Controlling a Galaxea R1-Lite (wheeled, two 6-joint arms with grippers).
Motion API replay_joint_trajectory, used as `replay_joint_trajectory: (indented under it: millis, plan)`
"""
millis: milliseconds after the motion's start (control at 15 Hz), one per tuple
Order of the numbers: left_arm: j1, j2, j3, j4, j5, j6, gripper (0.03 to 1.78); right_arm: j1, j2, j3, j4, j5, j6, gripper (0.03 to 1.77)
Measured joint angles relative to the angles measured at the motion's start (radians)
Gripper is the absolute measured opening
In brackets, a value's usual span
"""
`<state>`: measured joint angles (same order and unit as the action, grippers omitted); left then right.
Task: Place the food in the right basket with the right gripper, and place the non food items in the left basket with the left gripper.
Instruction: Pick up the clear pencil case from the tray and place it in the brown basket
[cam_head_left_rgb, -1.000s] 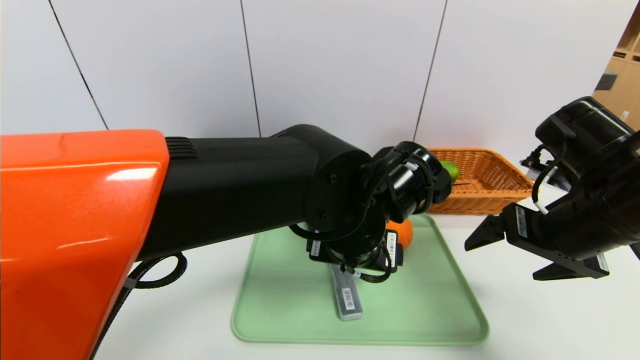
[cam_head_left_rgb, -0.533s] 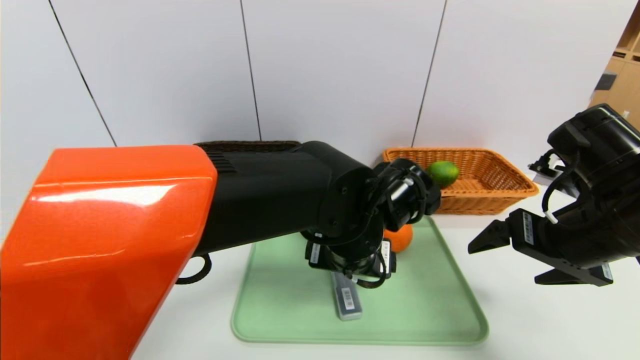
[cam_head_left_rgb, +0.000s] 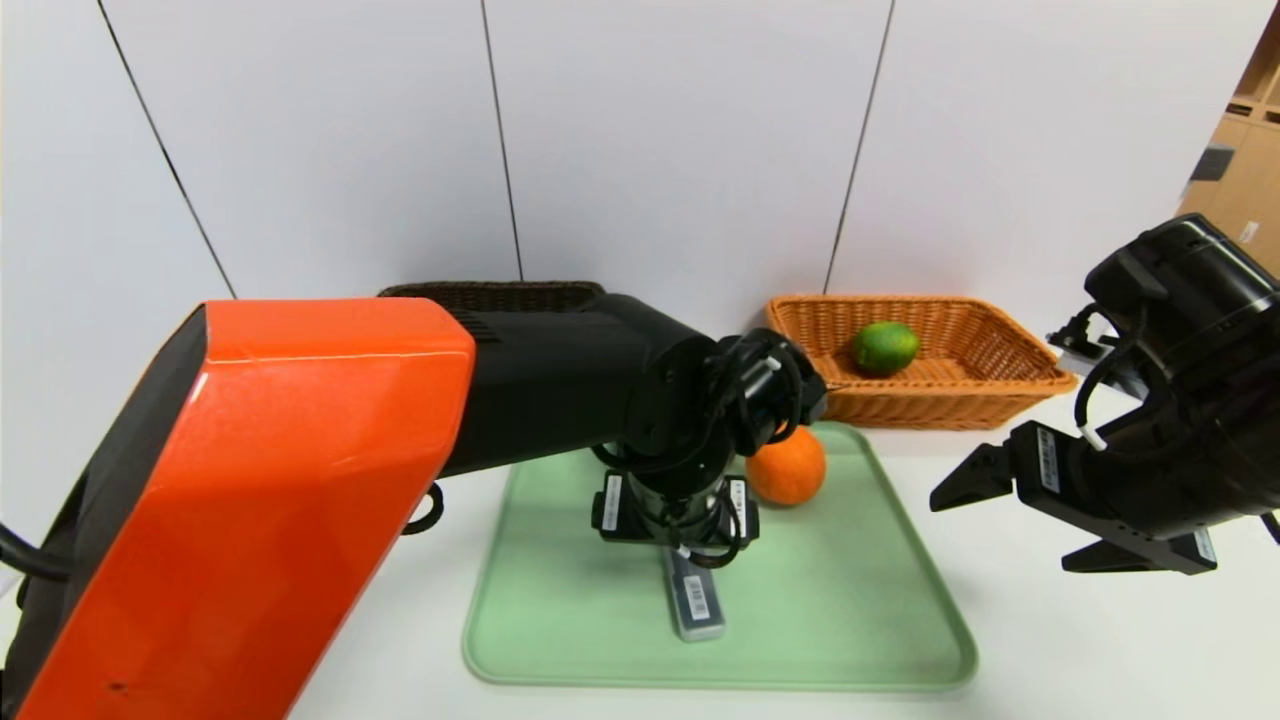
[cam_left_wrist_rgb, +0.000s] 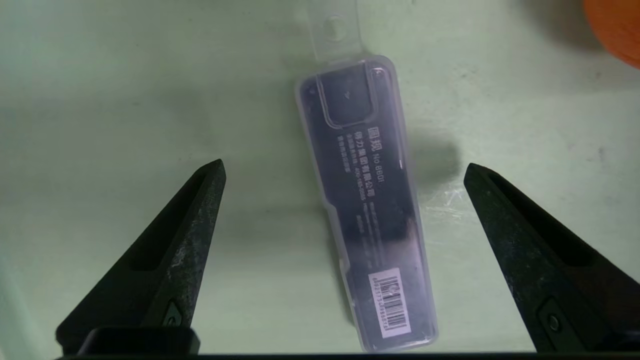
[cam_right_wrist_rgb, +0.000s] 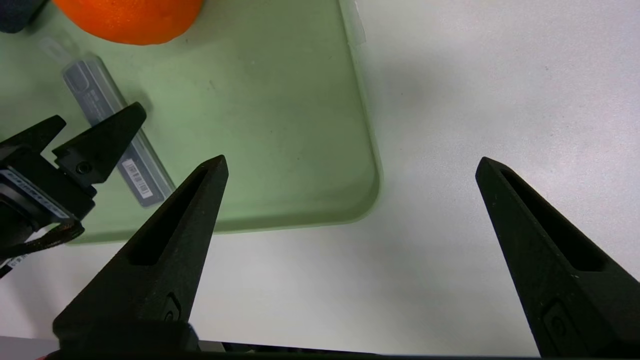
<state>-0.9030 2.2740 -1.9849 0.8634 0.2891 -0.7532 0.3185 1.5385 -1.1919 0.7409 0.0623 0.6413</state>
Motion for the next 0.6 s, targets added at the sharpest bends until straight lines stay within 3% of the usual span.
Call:
replay_joint_trajectory:
  millis: [600]
  plan:
    - [0.0, 0.01, 0.0, 0.0, -0.055, 0.0, 1.69, -0.003, 0.016, 0.006, -0.018, 0.0, -0.003, 1.71]
